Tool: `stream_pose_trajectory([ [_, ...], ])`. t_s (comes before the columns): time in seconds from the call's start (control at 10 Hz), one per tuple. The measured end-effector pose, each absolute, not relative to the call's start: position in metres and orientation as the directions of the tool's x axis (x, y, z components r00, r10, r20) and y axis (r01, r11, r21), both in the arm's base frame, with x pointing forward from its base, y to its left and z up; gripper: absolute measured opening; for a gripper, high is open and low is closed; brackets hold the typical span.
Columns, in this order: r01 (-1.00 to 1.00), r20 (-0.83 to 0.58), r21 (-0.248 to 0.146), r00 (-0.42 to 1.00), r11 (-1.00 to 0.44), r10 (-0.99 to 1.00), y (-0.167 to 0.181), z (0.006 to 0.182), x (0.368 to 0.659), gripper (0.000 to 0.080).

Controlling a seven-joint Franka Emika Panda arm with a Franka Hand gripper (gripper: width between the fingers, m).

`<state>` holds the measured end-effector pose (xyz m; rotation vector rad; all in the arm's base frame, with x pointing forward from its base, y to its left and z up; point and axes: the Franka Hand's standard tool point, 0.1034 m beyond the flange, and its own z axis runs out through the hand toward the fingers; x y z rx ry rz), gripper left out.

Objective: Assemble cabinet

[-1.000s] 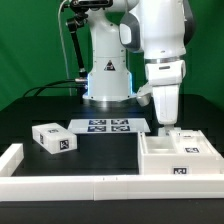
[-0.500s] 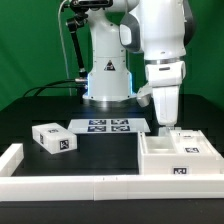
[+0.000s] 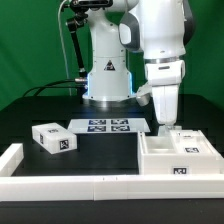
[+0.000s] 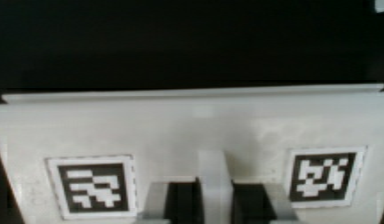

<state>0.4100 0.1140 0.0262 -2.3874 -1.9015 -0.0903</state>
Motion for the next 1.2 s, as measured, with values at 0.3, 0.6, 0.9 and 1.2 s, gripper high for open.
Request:
stream_pose_trajectory([
  [0.3, 0.978, 0.051, -0.025, 0.208, -0.207, 0.977, 0.105, 0.054, 0.412, 0.0067],
  [0.6, 0.983, 0.027, -0.020, 0.183, -0.182, 0.983, 0.087, 0.068, 0.419, 0.0068],
  [0.9, 0.984, 0.028, -0.022, 0.180, -0.179, 0.983, 0.071, 0.069, 0.432, 0.0068],
  [1.2, 0.982, 0.027, -0.020, 0.189, -0.188, 0.982, 0.069, 0.074, 0.447, 0.0068],
])
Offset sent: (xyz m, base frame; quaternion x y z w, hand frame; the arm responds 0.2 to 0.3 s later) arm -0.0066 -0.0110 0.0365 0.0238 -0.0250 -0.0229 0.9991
